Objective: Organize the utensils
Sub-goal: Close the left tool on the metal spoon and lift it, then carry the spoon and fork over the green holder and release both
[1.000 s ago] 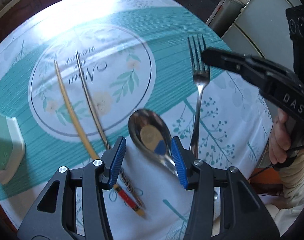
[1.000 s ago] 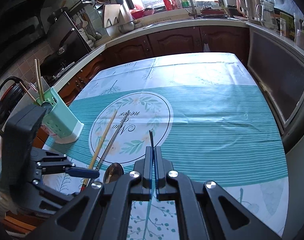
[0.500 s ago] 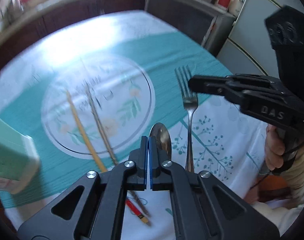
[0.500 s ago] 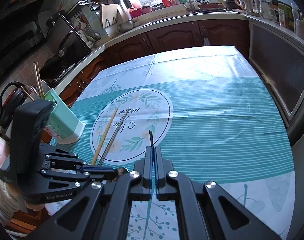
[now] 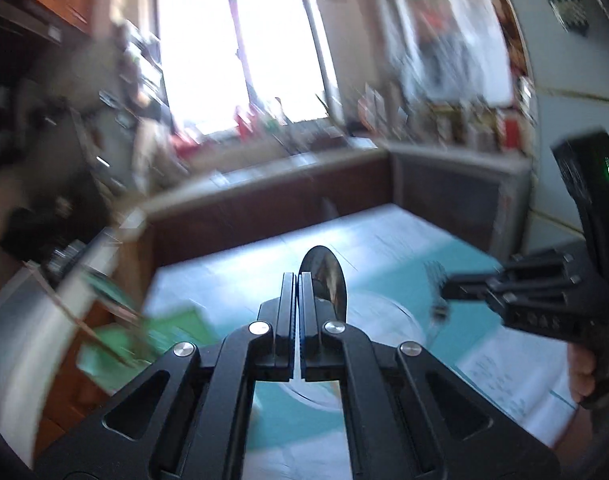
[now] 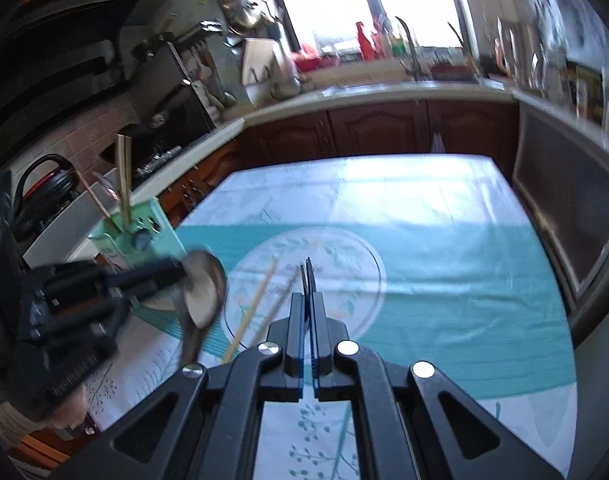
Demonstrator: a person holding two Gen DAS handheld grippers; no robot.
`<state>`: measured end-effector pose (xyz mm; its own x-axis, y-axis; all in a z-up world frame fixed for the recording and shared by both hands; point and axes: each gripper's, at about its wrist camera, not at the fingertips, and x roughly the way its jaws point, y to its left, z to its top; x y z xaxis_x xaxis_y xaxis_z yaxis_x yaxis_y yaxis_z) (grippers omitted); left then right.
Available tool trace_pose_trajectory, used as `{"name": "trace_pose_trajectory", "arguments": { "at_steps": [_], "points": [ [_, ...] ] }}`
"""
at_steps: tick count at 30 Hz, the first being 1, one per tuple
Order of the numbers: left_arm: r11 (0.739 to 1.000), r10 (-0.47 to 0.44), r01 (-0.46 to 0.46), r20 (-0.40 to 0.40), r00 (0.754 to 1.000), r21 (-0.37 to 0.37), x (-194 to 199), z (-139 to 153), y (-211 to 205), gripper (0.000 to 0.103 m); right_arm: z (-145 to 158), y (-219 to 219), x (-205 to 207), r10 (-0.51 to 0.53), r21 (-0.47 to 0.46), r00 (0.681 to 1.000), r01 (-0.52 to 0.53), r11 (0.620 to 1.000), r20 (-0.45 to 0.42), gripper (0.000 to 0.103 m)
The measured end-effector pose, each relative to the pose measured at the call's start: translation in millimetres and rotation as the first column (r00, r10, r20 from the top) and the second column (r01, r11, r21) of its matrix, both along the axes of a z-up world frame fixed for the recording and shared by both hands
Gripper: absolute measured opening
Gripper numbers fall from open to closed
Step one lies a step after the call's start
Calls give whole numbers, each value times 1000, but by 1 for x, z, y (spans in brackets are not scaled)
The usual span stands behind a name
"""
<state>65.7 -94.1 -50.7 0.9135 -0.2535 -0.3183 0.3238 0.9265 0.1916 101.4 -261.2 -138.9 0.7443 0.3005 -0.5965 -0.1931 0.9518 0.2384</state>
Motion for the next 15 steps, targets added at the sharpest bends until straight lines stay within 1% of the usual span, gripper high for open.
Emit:
{"name": "trace_pose_trajectory", "arguments": {
  "at_steps": [2, 4, 6, 7, 10, 12, 15],
  "points": [
    [999, 54, -54, 73, 996, -5, -4, 22, 22, 0, 10, 7, -2, 12, -13, 999, -12, 1000, 37, 2],
    [994, 108, -108, 133, 985, -9, -5, 42, 46, 0, 21, 15, -3, 28, -24, 997, -26, 999, 70, 2],
    [989, 150, -149, 168, 974, -17, 2, 53, 71, 0, 33, 24, -2, 47, -36, 993, -43, 998, 104, 2],
    [985, 172, -169, 183, 968, -34, 8, 58, 84, 0, 40, 30, 0, 54, -41, 991, -50, 998, 126, 2],
    [977, 213, -206, 221, 952, -55, 19, 68, 124, 0, 63, 47, 3, 86, -53, 979, -78, 996, 187, 2],
    [974, 224, -214, 230, 947, -68, 31, 66, 143, 0, 78, 60, 8, 108, -65, 968, -96, 993, 227, 2],
    [974, 225, -215, 238, 945, -66, 44, 63, 164, 0, 97, 81, 16, 131, -81, 951, -113, 990, 280, 2]
  ]
}}
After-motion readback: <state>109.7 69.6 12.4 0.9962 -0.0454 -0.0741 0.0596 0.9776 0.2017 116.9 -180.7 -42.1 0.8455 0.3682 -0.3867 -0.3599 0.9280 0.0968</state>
